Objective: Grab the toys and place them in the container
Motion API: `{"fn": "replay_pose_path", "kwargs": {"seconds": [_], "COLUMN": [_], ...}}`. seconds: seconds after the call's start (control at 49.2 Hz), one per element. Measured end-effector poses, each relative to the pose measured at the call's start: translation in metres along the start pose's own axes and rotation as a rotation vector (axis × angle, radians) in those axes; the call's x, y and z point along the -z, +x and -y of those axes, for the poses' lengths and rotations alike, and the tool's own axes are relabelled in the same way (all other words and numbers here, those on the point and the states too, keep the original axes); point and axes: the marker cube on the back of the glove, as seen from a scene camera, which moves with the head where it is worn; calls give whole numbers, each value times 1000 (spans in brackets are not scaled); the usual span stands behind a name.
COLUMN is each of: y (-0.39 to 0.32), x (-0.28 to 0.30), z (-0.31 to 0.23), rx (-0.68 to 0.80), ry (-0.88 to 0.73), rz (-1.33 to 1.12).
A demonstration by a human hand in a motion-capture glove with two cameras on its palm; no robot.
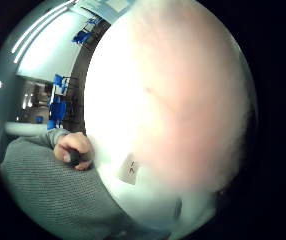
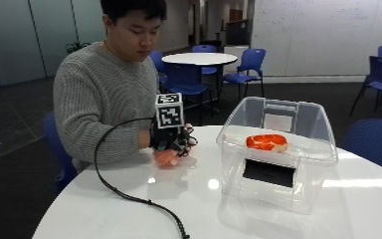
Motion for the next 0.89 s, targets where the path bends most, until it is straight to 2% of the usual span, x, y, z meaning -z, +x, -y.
{"fn": "replay_pose_path", "kwargs": {"seconds": [0.122, 0.264, 0.386, 0.488, 0.59, 0.691, 0.793, 0.895], "y": [-4, 11, 26, 30, 33, 48, 63, 78], "x": [31, 117, 183, 216, 224, 213, 197, 179], "z": [9, 40, 74, 103, 125, 145, 187, 232], "rx": [64, 191, 163, 32, -81, 43, -21, -47], "ry": [34, 147, 215, 251, 249, 208, 157, 114], "rz": [-19, -88, -54, -104, -143, -264, -362, -357]}}
